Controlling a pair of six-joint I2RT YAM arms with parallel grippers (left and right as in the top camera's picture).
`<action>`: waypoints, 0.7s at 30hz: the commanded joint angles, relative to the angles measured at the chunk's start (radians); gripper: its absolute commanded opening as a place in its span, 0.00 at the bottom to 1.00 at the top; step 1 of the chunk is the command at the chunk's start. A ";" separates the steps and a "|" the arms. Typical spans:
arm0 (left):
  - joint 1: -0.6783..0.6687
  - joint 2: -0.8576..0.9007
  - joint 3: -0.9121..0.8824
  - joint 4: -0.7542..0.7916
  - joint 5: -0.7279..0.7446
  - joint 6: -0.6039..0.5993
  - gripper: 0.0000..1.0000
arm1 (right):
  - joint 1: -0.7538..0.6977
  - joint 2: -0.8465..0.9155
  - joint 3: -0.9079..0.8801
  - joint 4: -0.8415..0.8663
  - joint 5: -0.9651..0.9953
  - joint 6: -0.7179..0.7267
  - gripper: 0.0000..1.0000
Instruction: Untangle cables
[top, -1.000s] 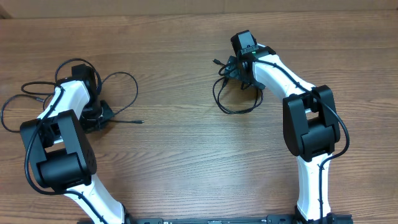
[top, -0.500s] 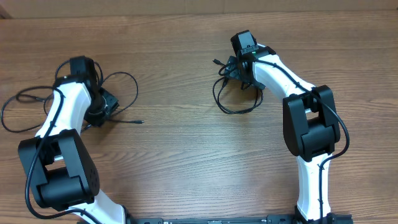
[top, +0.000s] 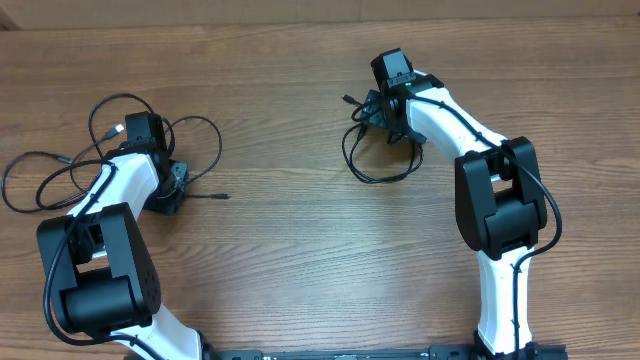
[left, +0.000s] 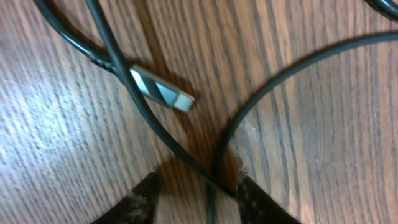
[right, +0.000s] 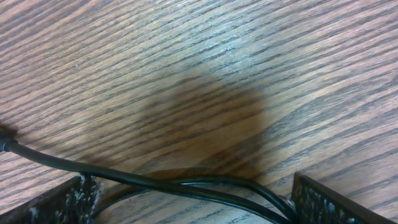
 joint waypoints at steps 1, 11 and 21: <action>-0.001 0.004 -0.019 0.020 -0.050 -0.019 0.56 | 0.000 0.020 -0.009 0.003 0.002 0.004 1.00; -0.003 0.004 -0.031 0.048 -0.047 -0.019 0.48 | 0.000 0.020 -0.009 0.003 0.002 0.004 1.00; -0.003 0.004 -0.198 0.209 -0.047 -0.019 0.30 | 0.000 0.020 -0.009 0.003 0.002 0.004 1.00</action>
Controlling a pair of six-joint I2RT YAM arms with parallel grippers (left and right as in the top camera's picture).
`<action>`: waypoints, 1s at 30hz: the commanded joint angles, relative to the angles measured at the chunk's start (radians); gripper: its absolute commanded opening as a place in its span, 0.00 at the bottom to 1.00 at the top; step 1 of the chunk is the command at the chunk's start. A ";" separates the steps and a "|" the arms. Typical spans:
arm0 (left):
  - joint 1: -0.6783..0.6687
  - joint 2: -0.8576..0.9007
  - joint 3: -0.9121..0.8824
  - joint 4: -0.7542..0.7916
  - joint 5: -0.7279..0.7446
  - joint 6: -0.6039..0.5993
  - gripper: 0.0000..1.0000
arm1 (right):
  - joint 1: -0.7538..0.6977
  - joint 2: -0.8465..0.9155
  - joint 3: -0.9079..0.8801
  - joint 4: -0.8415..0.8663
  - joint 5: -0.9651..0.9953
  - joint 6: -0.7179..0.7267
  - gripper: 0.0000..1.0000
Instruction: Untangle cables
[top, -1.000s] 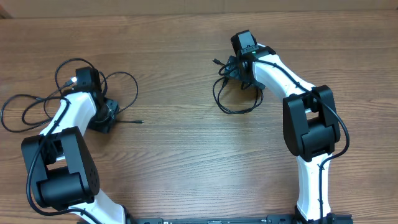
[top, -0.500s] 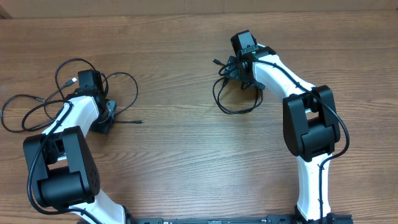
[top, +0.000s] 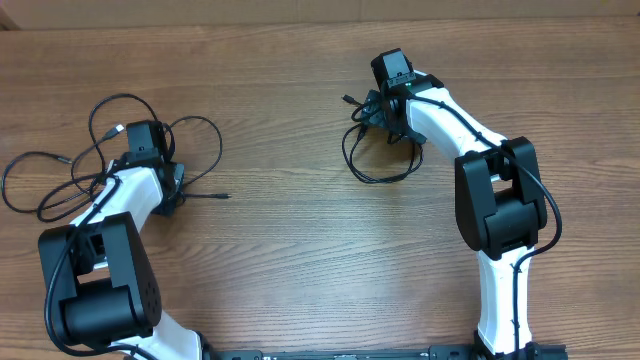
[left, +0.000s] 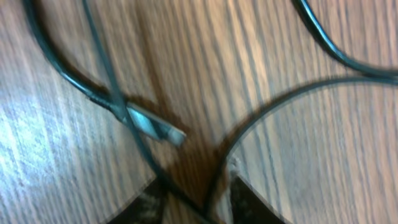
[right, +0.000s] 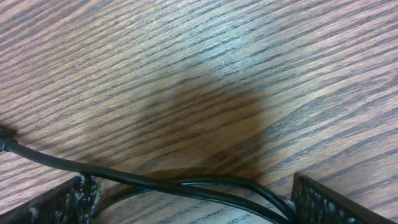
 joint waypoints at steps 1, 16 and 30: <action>-0.001 0.046 -0.105 0.022 0.016 -0.008 0.26 | 0.000 0.020 -0.009 0.003 0.002 0.004 1.00; 0.049 0.039 0.123 -0.215 -0.014 0.291 0.04 | 0.000 0.020 -0.009 0.003 0.002 0.004 1.00; 0.061 0.039 0.367 -0.438 -0.385 0.401 0.59 | 0.000 0.020 -0.009 0.003 0.002 0.004 1.00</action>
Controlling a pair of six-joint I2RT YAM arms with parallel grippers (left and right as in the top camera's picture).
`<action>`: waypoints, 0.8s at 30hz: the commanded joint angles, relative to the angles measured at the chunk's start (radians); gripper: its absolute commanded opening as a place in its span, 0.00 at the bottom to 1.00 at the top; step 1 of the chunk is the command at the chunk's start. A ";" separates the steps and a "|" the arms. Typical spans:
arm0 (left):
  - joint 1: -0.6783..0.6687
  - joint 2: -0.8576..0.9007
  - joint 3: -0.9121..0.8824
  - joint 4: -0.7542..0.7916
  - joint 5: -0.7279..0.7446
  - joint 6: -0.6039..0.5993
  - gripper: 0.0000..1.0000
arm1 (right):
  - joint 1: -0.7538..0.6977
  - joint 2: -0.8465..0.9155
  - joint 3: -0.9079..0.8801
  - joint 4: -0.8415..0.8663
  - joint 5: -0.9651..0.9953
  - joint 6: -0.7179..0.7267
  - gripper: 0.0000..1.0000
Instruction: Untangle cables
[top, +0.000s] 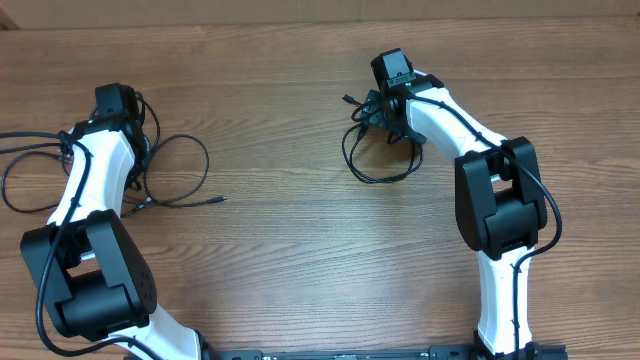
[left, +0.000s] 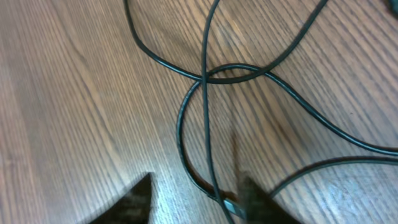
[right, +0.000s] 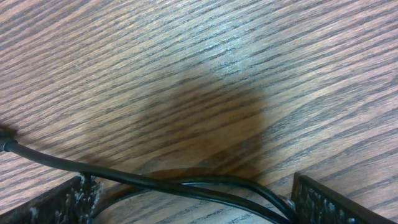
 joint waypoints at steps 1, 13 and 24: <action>0.010 0.002 0.018 -0.002 0.039 0.011 0.61 | 0.000 0.020 -0.009 0.003 0.001 0.004 1.00; -0.080 0.003 0.011 -0.049 0.768 0.243 0.93 | 0.000 0.020 -0.009 0.003 0.001 0.004 1.00; -0.225 0.005 -0.018 -0.055 0.740 0.243 1.00 | 0.005 0.020 -0.009 -0.013 -0.438 0.011 1.00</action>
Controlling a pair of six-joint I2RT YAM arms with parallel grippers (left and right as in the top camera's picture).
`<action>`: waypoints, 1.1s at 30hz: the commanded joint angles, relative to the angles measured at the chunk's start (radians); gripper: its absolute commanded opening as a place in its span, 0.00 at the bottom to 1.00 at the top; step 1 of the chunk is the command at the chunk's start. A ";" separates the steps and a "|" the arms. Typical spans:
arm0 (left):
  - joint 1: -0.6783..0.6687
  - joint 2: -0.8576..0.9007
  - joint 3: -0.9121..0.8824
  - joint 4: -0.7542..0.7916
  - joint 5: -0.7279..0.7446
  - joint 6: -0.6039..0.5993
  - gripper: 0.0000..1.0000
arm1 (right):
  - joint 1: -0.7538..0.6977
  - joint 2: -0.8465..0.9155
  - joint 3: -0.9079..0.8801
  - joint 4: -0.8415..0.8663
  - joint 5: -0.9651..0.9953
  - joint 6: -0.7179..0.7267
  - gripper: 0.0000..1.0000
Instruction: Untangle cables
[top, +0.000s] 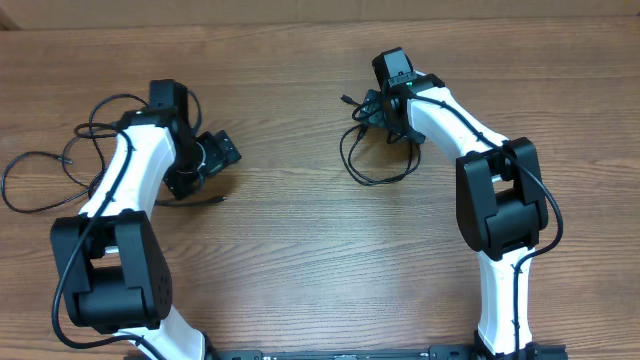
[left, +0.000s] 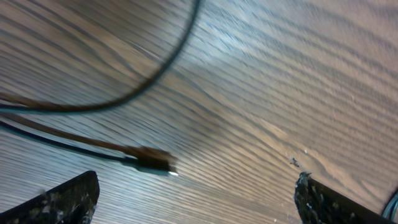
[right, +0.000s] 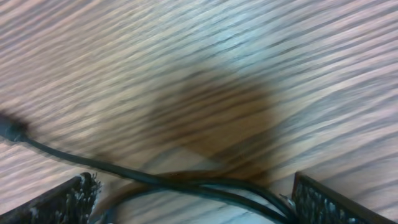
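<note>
A long black cable lies tangled at the left (top: 98, 112), and its thin plug end (top: 222, 197) points right. In the left wrist view that plug (left: 155, 163) lies just ahead of my left gripper (left: 200, 200), which is wide open with nothing between its fingers. In the overhead view the left gripper (top: 210, 158) hovers right of the tangle. A second black cable (top: 372, 172) loops at the back right. My right gripper (top: 376, 106) stands open over its top, and two strands (right: 205, 185) run between the spread fingers (right: 323, 199).
The wooden table (top: 300, 260) bears only the two cable heaps. A small plug (top: 346, 99) of the right cable sticks out left of the right gripper. A strip of wall edges the table at the back.
My left gripper has moved from the far back left to right of the tangle and now stands wide open. The left cable is bunched again, no longer stretched left. The right wrist view has shifted slightly.
My left gripper first stood over a crossing of strands by a silver plug, its fingers narrowly apart. Then they were closer together on the strands. Later it was at the back left with the cable drawn out. Now it is open by the thin plug. The right arm stayed put.
</note>
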 joint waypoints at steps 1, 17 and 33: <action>-0.038 0.005 -0.013 -0.001 -0.023 0.024 1.00 | 0.008 0.020 -0.010 -0.020 -0.462 0.016 1.00; -0.064 0.005 -0.017 -0.011 0.061 0.108 0.88 | 0.055 0.020 -0.010 0.019 -0.687 0.016 1.00; -0.253 0.008 -0.018 0.075 -0.001 0.109 0.57 | -0.313 0.020 -0.010 -0.292 -0.200 0.014 1.00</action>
